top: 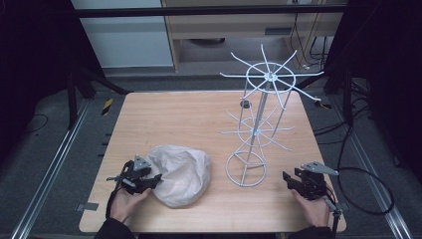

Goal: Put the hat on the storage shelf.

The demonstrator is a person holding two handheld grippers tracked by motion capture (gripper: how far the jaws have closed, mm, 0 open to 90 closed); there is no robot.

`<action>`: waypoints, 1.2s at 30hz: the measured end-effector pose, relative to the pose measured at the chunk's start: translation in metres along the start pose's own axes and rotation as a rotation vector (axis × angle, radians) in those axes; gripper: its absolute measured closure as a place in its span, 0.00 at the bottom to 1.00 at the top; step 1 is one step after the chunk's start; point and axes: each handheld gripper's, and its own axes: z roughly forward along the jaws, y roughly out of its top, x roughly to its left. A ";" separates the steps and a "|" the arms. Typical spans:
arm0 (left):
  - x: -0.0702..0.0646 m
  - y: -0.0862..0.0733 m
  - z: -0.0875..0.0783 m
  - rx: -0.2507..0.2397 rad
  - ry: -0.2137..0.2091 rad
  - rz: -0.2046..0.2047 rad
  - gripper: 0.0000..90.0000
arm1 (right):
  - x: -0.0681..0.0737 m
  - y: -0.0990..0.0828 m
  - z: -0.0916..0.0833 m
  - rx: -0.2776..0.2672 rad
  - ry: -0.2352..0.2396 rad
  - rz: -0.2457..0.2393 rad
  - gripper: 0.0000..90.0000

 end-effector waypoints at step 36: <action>-0.022 -0.016 -0.064 -0.180 -0.071 0.008 0.74 | -0.002 0.000 -0.001 -0.010 -0.002 0.000 0.56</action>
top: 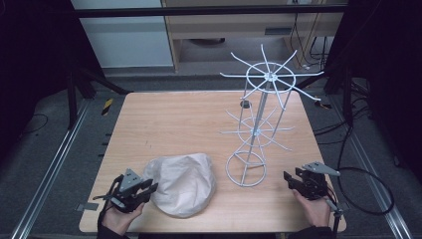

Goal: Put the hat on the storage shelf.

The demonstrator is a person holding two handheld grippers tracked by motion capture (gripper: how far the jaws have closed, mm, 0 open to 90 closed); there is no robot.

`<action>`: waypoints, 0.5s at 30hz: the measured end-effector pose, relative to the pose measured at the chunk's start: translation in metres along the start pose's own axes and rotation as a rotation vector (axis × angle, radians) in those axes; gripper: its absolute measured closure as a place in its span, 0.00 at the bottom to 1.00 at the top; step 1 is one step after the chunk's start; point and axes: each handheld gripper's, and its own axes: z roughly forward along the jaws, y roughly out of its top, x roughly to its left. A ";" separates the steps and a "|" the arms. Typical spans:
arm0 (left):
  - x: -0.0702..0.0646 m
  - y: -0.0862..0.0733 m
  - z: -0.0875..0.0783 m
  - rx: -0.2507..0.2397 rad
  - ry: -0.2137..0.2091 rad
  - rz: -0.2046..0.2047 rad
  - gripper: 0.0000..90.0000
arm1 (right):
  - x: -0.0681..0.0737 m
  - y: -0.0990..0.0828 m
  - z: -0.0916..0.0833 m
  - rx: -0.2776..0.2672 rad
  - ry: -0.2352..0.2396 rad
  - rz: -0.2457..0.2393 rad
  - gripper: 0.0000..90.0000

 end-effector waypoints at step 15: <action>0.021 0.058 0.005 -0.135 -0.109 0.090 0.34 | 0.000 0.000 0.001 0.000 0.005 0.009 0.53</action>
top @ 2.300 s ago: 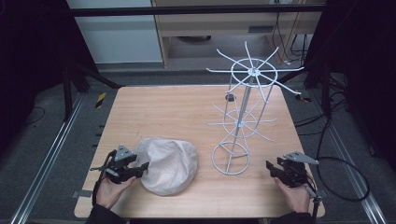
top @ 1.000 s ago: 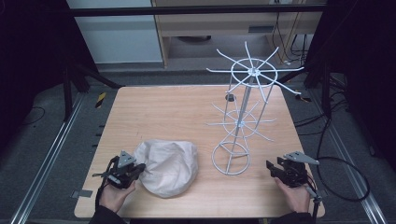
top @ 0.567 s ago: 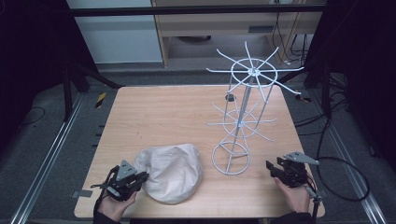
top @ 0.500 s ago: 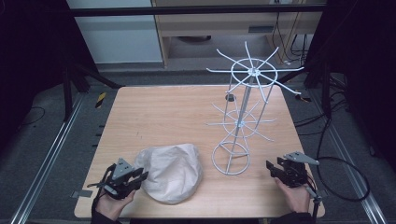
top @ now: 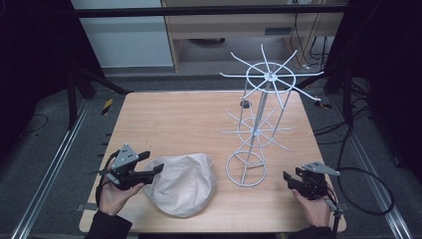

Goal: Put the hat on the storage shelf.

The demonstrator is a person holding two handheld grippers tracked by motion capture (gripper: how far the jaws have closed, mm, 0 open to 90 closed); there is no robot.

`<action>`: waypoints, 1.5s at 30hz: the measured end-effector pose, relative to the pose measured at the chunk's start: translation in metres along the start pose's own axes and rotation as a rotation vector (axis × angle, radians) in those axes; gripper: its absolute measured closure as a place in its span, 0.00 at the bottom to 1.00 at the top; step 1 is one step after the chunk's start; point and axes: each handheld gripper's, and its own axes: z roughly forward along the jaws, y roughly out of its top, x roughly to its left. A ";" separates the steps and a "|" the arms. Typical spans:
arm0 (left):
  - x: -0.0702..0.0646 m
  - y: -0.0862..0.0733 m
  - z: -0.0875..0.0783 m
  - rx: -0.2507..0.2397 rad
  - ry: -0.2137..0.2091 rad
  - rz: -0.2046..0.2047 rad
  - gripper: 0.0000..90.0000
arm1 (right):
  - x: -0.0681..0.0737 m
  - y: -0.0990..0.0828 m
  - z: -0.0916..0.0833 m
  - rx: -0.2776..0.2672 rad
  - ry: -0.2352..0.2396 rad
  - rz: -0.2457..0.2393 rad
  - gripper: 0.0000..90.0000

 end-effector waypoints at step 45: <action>-0.013 0.015 0.086 0.329 -0.188 0.192 0.79 | 0.000 0.000 0.006 0.027 0.030 -0.010 0.52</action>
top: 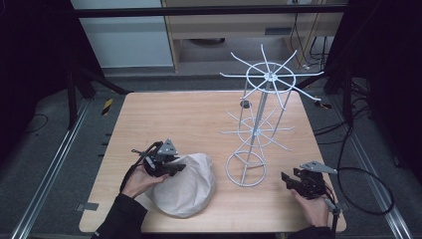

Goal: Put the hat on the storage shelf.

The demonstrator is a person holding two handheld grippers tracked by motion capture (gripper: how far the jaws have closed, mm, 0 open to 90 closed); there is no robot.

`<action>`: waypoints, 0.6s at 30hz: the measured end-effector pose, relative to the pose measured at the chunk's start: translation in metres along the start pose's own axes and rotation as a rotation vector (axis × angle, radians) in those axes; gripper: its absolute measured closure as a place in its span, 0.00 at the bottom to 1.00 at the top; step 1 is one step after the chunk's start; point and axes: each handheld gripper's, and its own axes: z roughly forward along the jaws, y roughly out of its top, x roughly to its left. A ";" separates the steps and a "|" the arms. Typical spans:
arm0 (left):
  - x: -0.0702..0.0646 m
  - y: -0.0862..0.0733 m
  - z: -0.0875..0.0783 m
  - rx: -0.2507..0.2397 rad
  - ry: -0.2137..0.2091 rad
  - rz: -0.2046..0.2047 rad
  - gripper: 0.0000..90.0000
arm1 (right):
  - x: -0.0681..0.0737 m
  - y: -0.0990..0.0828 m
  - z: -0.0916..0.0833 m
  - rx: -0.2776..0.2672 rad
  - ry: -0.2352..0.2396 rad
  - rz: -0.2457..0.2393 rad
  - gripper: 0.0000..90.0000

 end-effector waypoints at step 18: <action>-0.001 -0.008 -0.021 -0.040 -0.007 -0.072 0.98 | -0.001 0.000 -0.001 -0.003 -0.002 -0.001 0.52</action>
